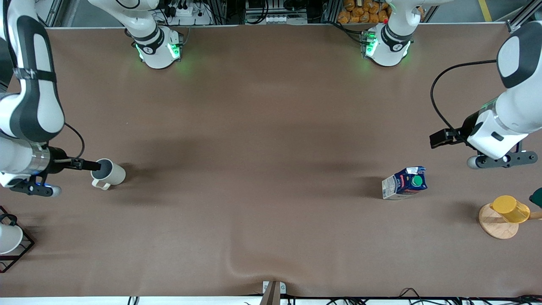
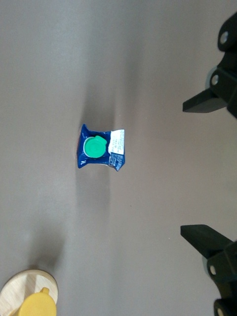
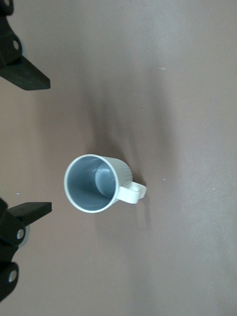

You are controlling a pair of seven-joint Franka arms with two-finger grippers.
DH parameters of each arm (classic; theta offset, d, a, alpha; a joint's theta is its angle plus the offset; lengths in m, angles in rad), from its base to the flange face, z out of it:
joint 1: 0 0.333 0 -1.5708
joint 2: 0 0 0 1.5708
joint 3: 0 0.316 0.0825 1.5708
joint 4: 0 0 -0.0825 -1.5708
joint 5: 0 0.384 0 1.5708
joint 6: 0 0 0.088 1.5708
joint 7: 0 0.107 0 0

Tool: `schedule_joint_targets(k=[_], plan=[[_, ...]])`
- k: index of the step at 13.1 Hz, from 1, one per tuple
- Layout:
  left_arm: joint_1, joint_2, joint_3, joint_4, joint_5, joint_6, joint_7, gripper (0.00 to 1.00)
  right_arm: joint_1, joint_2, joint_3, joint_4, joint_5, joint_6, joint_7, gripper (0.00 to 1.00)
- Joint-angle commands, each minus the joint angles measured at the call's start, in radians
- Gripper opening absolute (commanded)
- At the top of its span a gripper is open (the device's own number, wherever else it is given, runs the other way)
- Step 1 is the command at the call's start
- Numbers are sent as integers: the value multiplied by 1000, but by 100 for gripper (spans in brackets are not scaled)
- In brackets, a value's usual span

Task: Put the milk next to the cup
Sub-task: 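Grasp the mug with the right gripper while the left gripper grasps the milk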

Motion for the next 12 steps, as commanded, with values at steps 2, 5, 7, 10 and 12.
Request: schedule_joint_targets(k=[2,5,7,10,12], plan=[[-6,12,-5,-45,10,51,2,100,-85,75,9,9,-12,100,-211,98],[-8,22,-6,-59,10,66,2,100,-93,106,9,3,-17,117,-235,92],[-8,30,-6,-84,10,110,2,100,-110,128,9,1,-15,130,-287,86],[-8,44,-5,-114,10,173,2,100,-118,154,9,-104,-14,264,-299,73],[-11,68,-5,-111,21,196,2,100,-122,155,9,-112,-14,272,-350,51]])
